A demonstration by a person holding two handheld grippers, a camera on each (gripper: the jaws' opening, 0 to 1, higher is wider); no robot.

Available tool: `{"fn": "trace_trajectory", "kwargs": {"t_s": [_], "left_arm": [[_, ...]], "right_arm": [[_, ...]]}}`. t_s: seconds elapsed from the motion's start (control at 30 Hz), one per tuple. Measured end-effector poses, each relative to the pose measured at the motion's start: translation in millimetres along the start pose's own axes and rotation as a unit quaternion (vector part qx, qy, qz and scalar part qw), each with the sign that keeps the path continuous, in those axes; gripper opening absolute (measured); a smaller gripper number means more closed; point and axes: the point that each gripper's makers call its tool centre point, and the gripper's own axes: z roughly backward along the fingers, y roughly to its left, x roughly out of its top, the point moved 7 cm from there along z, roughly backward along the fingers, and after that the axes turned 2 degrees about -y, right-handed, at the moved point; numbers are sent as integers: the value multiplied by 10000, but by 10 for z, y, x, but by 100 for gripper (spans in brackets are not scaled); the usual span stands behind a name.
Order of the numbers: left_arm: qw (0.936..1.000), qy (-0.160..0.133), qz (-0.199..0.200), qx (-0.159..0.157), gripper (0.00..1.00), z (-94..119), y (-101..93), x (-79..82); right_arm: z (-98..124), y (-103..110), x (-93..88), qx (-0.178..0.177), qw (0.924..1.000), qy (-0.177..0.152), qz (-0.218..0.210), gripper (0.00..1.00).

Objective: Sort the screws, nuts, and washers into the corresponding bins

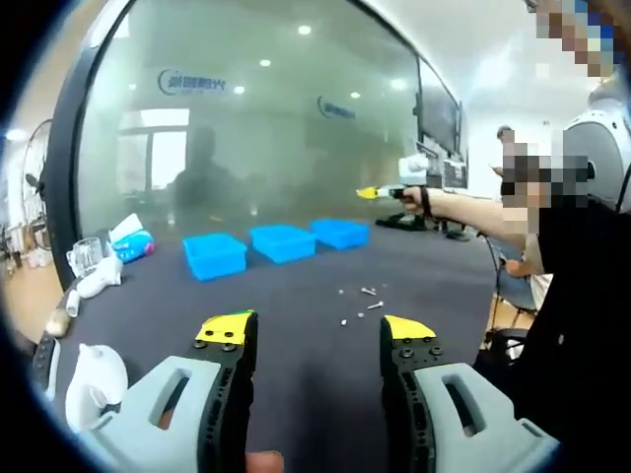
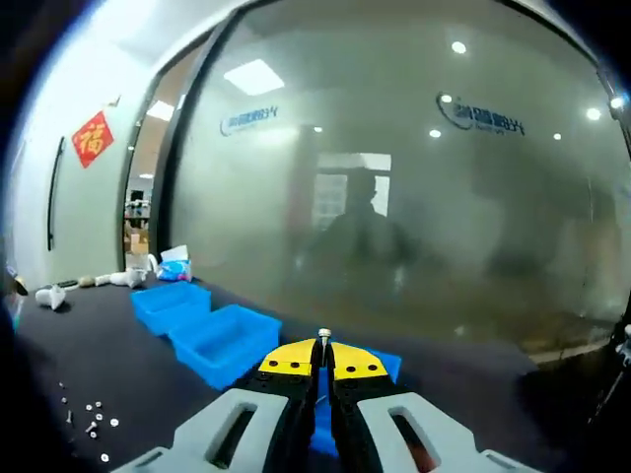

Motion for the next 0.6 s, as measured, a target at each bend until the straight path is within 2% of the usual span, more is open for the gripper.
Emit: {"fn": "trace_trajectory", "kwargs": {"t_s": [0.17, 0.3, 0.37, 0.6], "left_arm": [[10000, 12, -1, 29, 48, 14, -1, -6], [10000, 24, -15, 39, 48, 26, -6, -2], [10000, 28, -19, 56, 48, 35, -3, -1], [9999, 28, -30, 94, 48, 64, 0, 4]], "right_arm": [[-189, -20, -80, -51, 9996, 235, 145, 1], [-229, 63, -94, -42, 9993, 332, 188, 1], [-294, 26, -111, -50, 9990, 365, 239, 1], [-285, 58, -182, -17, 9983, 510, 263, 1]]}}
